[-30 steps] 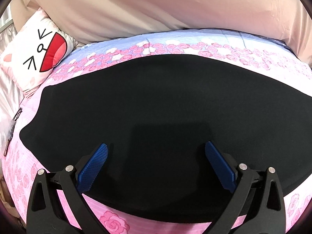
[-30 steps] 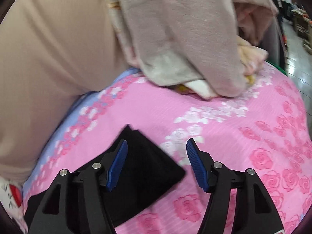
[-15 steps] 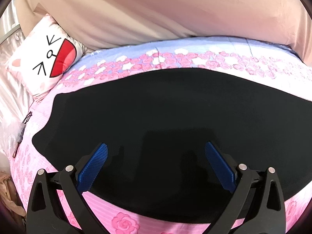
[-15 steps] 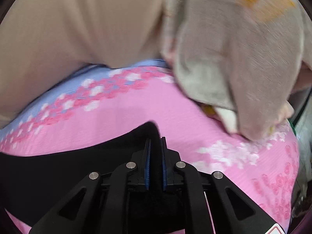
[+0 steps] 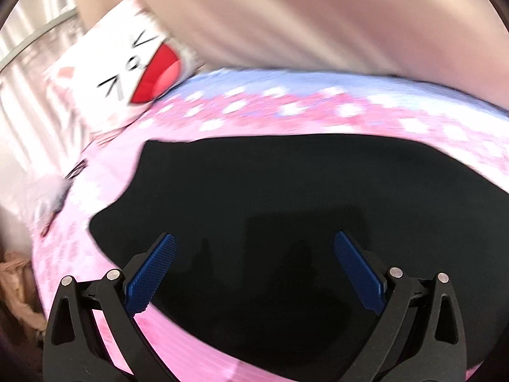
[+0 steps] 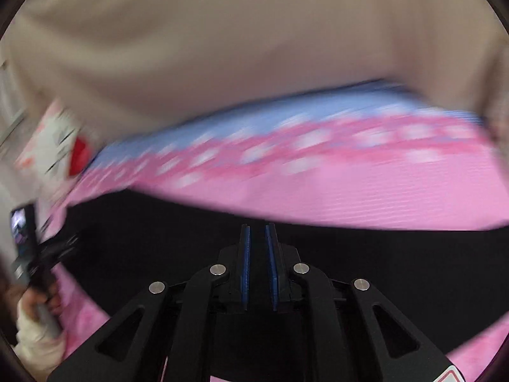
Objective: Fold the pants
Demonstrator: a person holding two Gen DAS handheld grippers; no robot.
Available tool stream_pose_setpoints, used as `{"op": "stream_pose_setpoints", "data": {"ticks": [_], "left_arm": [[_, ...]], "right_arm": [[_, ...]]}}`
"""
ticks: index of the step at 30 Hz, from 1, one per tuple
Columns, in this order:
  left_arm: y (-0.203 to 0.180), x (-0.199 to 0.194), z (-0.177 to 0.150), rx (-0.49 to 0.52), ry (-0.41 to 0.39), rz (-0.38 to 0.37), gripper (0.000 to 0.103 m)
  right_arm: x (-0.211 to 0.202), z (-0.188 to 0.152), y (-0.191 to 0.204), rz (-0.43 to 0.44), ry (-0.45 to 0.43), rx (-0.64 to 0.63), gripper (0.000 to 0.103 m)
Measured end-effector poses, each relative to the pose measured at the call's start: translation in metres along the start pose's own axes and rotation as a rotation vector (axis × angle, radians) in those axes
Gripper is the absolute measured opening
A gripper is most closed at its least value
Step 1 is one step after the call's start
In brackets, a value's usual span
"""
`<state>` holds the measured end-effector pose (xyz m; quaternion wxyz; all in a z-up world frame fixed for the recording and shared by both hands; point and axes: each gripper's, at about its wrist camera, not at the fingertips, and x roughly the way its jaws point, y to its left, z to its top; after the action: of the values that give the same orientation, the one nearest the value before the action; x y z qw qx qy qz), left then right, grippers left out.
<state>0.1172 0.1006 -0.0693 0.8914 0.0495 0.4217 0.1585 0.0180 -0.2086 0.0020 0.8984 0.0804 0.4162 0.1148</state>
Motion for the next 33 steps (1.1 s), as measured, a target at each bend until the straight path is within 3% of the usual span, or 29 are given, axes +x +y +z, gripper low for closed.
{"op": "stream_pose_setpoints", "data": {"ticks": [2,5,7,9,10,12,13,14,16,18,20,21,22,23,24,26,30,33], "left_arm": [[0.029,0.017,-0.006,-0.035,0.045,0.046,0.098],[0.059,0.033,-0.022,-0.066,0.086,0.015,0.098],[0.072,0.034,-0.028,-0.097,0.071,-0.062,0.098],[0.075,0.035,-0.029,-0.090,0.067,-0.081,0.098],[0.074,0.035,-0.030,-0.077,0.060,-0.082,0.098],[0.073,0.033,-0.031,-0.070,0.049,-0.087,0.098],[0.074,0.034,-0.033,-0.070,0.037,-0.094,0.098],[0.073,0.034,-0.033,-0.072,0.031,-0.099,0.098],[0.073,0.035,-0.034,-0.088,0.028,-0.111,0.098],[0.075,0.036,-0.032,-0.088,0.027,-0.120,0.098],[0.079,0.032,-0.033,-0.096,0.024,-0.142,0.098],[0.080,0.031,-0.034,-0.099,0.024,-0.147,0.098],[0.081,0.028,-0.035,-0.102,0.023,-0.149,0.098],[0.080,0.025,-0.036,-0.105,0.022,-0.147,0.098],[0.079,0.023,-0.036,-0.103,0.021,-0.147,0.098],[0.072,0.014,-0.037,-0.091,0.015,-0.141,0.098],[0.053,-0.007,-0.039,-0.074,0.000,-0.161,0.098],[0.026,-0.023,-0.038,-0.032,-0.012,-0.183,0.098]], "right_arm": [[0.049,0.008,0.057,0.060,0.082,-0.097,0.012],[0.118,0.027,0.119,0.100,0.165,-0.185,0.011],[0.157,0.054,0.144,0.027,0.114,-0.244,0.006],[0.171,0.075,0.145,0.011,0.113,-0.209,0.000],[0.168,0.085,0.145,0.021,0.122,-0.143,0.000],[0.155,0.082,0.153,0.076,0.081,-0.144,0.011],[0.156,0.077,0.159,0.044,0.070,-0.193,0.011],[0.172,0.069,0.159,-0.028,0.115,-0.242,0.011],[0.165,0.064,0.153,-0.004,0.094,-0.176,0.009],[0.139,0.058,0.152,0.063,0.084,-0.120,0.017],[0.115,0.038,0.156,0.100,0.051,-0.160,0.021],[0.112,0.024,0.156,0.070,0.080,-0.200,0.027],[0.112,0.009,0.151,0.027,0.110,-0.227,0.028],[0.110,-0.008,0.137,-0.009,0.115,-0.247,0.023],[0.099,-0.014,0.125,0.010,0.085,-0.245,0.020],[0.078,-0.024,0.095,-0.041,0.063,-0.206,0.020],[0.027,-0.040,-0.006,-0.196,0.004,-0.037,0.024],[-0.013,-0.055,-0.093,-0.243,-0.042,0.128,0.019]]}}
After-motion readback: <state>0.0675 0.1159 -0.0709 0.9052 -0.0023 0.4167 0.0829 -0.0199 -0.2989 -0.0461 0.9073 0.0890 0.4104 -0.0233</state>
